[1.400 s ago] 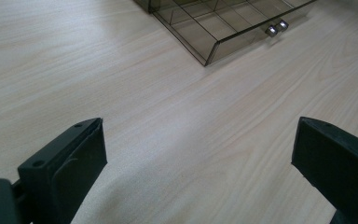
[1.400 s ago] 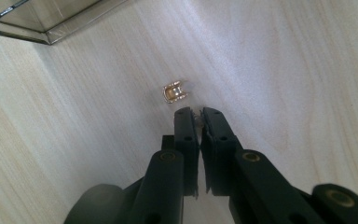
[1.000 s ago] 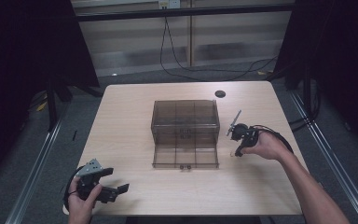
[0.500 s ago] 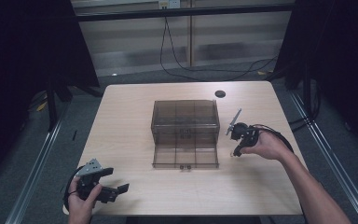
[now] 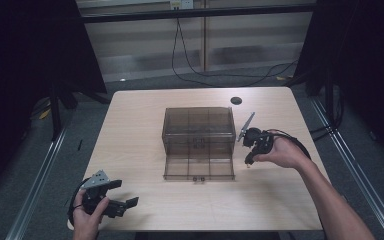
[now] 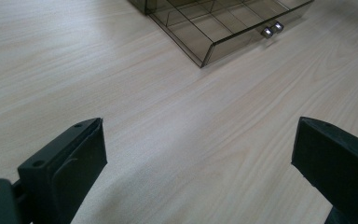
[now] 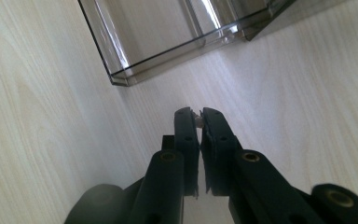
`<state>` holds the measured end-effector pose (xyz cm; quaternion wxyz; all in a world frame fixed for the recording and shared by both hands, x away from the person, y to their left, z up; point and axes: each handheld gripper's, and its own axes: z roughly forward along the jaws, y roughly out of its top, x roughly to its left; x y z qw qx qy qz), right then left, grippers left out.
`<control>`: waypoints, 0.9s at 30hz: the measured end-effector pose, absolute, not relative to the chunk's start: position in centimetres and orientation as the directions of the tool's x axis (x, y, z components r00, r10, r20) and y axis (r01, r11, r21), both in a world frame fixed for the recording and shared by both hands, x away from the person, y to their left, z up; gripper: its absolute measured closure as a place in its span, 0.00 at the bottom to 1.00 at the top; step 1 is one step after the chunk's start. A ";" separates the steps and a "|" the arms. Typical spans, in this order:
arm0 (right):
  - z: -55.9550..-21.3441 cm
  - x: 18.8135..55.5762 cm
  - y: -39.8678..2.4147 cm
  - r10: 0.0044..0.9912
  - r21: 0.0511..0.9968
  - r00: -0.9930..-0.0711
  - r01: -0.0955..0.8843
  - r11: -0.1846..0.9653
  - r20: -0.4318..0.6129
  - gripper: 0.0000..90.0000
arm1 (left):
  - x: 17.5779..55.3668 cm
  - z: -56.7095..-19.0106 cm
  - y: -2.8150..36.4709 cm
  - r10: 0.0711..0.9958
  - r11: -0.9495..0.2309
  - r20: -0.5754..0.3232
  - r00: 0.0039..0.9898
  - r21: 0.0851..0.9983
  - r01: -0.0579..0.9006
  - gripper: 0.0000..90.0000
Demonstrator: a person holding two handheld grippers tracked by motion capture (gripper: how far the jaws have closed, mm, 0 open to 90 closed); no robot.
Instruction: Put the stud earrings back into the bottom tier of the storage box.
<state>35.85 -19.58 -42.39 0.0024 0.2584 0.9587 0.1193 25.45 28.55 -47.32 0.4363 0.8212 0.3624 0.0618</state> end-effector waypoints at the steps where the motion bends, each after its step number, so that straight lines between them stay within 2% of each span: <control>1: -42.3 35.9 -19.5 0.488 0.233 -0.871 0.487 0.842 0.058 0.95 | 25.4 -47.3 28.5 0.649 -0.356 -0.216 0.729 0.761 0.542 0.03; 27: -40.4 36.3 -15.5 0.393 0.259 -0.918 0.395 0.882 0.061 0.95 | 25.4 -47.3 28.5 0.651 -0.361 -0.211 0.730 0.759 0.541 0.03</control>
